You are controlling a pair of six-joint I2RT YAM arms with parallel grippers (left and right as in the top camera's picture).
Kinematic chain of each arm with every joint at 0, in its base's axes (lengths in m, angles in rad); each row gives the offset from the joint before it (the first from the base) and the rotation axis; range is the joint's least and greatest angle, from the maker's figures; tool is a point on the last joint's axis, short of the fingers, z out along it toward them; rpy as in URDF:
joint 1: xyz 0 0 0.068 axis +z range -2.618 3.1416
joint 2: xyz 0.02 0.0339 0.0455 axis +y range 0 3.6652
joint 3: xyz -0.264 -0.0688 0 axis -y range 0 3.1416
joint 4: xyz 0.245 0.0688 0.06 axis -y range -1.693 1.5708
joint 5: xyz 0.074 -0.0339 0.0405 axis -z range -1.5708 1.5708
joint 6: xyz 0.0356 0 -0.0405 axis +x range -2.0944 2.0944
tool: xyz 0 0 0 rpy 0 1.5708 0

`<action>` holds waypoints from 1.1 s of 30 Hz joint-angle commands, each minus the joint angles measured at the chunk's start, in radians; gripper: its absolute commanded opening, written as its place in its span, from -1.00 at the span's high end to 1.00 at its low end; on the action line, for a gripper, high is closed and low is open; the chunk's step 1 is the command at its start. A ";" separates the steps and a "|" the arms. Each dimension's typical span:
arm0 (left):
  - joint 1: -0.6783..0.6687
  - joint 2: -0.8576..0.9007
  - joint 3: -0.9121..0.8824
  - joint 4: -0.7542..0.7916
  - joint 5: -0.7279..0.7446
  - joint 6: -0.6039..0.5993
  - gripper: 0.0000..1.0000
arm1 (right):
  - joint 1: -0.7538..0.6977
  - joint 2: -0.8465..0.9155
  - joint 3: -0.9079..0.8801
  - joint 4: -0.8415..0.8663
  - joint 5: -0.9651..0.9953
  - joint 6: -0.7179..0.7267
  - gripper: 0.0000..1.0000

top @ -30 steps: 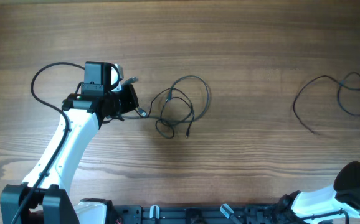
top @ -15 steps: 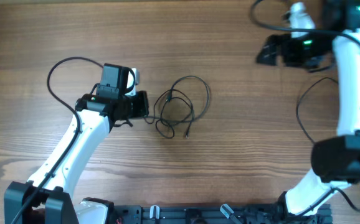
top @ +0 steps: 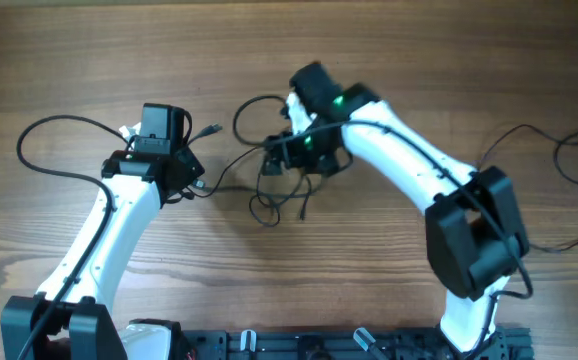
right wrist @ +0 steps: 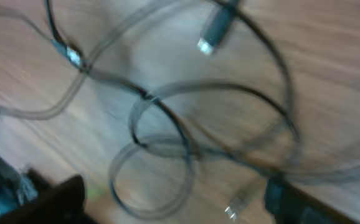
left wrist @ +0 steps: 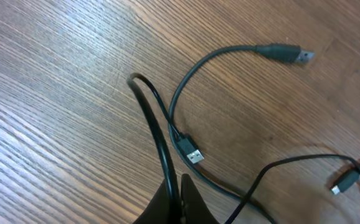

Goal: Untangle cables

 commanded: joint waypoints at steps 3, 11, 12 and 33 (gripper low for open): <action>0.007 -0.007 -0.003 -0.001 0.035 -0.022 0.92 | 0.067 0.008 -0.149 0.280 0.093 0.383 -0.34; 0.007 -0.007 -0.003 -0.005 0.035 -0.022 0.92 | 0.078 0.008 -0.199 0.430 0.219 0.428 0.54; 0.007 -0.007 -0.003 -0.006 0.035 -0.022 0.92 | 0.078 0.008 -0.199 0.434 0.219 0.430 0.57; 0.008 -0.007 -0.003 -0.004 -0.014 -0.011 0.92 | -0.433 -0.476 0.195 -0.001 0.199 -0.198 0.91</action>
